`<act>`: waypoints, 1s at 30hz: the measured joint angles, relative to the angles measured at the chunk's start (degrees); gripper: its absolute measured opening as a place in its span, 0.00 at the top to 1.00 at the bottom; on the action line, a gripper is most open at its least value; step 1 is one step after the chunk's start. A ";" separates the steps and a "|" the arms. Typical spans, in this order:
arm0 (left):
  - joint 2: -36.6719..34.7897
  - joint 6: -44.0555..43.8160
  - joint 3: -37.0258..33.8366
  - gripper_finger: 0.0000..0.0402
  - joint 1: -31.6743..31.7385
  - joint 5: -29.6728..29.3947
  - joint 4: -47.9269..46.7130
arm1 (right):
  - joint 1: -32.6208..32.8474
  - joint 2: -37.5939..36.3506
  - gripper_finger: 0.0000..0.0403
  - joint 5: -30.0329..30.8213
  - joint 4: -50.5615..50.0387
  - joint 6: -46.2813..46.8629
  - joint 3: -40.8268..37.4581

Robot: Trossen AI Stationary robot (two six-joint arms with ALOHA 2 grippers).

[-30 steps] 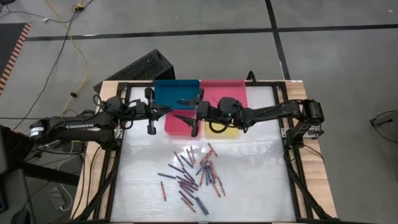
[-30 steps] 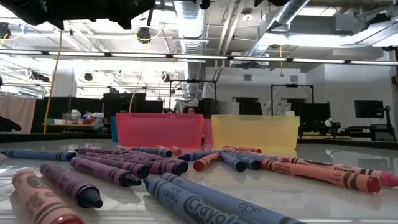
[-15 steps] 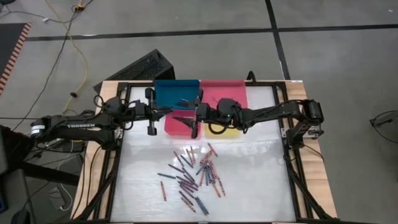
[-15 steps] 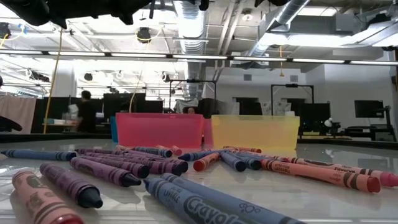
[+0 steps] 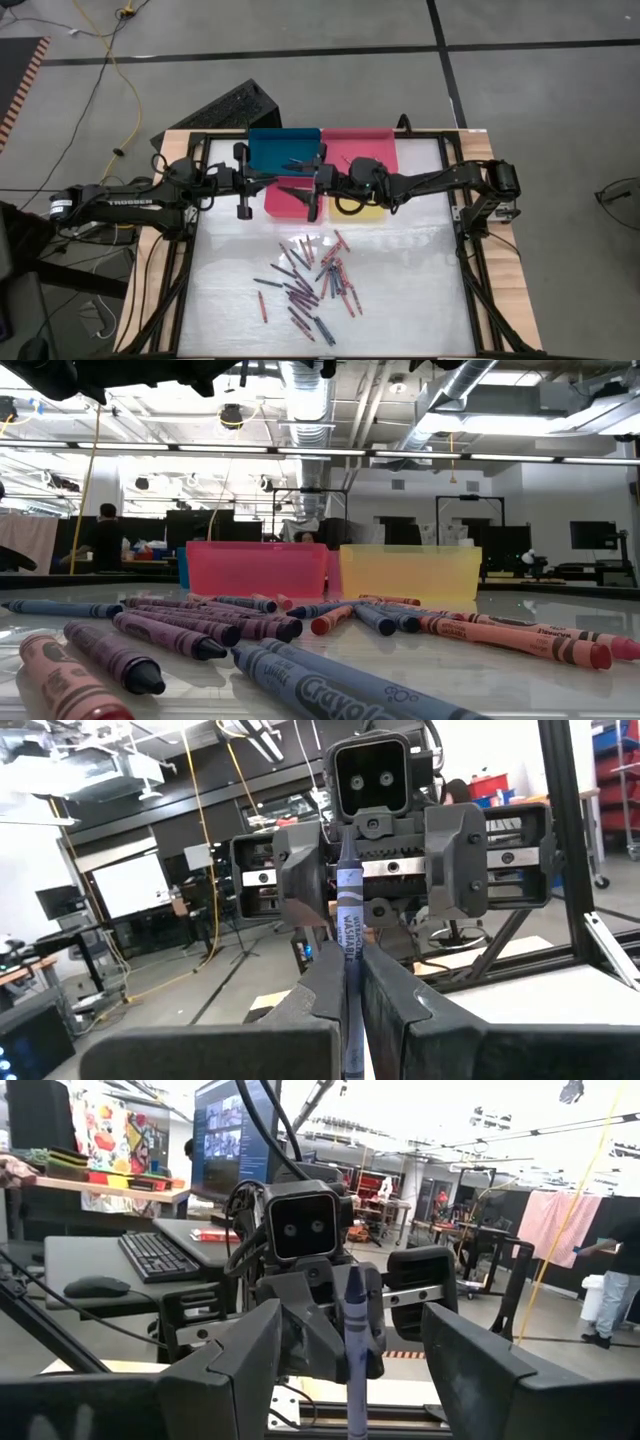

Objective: Sort crayons
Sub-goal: Put the blue crayon into the blue bin

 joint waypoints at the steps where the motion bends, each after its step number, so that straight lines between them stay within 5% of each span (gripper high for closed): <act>1: 0.00 -0.15 0.00 1.00 -0.01 0.00 0.00 | 0.00 0.00 0.41 0.00 0.04 0.02 0.00; 20: 4.37 0.11 0.07 1.00 -1.33 -1.47 4.44 | -0.14 0.00 0.41 0.06 -2.16 1.05 0.00; 30: 4.37 -0.22 0.05 1.00 -1.33 -1.40 4.37 | -1.25 0.00 0.65 0.13 -3.66 3.08 0.00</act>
